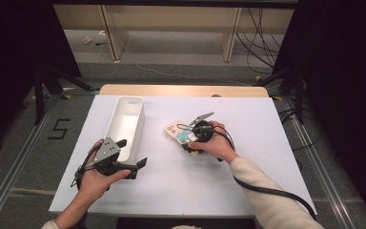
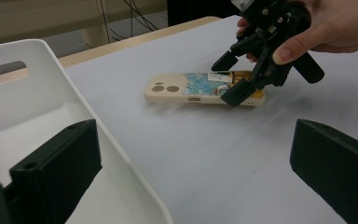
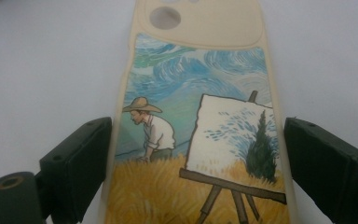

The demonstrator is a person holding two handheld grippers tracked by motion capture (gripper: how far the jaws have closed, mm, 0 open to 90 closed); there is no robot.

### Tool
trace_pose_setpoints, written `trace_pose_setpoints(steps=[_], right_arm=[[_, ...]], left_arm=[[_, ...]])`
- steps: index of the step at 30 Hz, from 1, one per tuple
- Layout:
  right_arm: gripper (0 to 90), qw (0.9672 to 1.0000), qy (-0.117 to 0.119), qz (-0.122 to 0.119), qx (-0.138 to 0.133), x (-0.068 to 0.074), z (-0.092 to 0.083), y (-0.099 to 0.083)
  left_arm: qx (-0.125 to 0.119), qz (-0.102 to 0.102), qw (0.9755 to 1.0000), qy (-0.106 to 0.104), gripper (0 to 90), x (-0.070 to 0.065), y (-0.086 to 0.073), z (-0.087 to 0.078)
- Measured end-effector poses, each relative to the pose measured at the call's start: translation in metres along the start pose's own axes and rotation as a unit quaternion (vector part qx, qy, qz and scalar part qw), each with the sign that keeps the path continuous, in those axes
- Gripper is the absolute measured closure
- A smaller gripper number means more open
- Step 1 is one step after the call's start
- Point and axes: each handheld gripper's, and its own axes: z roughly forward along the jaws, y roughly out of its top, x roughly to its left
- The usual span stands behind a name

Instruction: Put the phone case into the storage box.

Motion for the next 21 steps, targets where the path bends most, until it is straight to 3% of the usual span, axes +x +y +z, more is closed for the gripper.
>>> trace_pose_setpoints(steps=[21], right_arm=[[11.5, 0.9972, 0.005, 0.012, -0.073, -0.004, -0.037, -0.005]], left_arm=[[-0.003, 0.004, 1.0000, 0.003, 1.8, -0.003, 0.003, 0.000]])
